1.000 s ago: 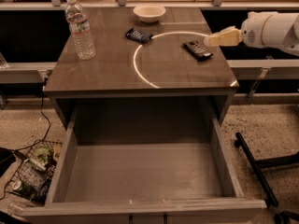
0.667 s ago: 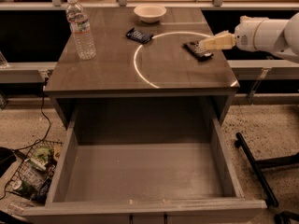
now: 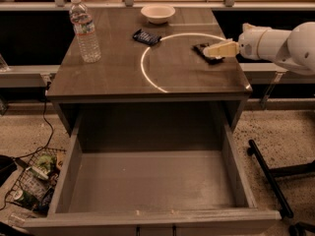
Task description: Place rxbar chocolate into top drawer
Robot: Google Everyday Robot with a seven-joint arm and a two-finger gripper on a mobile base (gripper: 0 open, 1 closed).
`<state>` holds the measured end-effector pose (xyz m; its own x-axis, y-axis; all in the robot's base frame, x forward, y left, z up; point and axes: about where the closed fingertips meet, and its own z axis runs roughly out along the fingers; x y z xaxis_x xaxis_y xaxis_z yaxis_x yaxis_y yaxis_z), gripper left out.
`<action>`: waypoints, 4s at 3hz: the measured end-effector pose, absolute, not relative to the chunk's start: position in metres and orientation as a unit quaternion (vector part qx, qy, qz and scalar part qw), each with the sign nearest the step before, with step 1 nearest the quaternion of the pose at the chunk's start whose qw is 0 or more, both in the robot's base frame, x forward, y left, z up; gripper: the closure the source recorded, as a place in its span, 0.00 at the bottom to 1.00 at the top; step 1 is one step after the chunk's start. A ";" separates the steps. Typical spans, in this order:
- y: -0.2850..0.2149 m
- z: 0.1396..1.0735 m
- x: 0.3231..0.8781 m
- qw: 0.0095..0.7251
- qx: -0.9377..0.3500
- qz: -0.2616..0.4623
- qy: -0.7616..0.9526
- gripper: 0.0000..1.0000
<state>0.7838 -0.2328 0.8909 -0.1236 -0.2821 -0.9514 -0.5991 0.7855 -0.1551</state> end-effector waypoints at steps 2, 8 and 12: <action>-0.218 0.871 0.794 0.581 -0.303 0.159 0.739 0.00; -0.180 0.820 0.781 0.551 -0.298 0.216 0.749 0.41; -0.180 0.830 0.782 0.551 -0.299 0.216 0.749 1.00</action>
Offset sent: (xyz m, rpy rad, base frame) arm 0.0120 0.0176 -0.0297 0.0345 0.0545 0.0478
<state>0.7816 -0.1796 0.8297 -0.2144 -0.2087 -0.9542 -0.6855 0.7281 -0.0052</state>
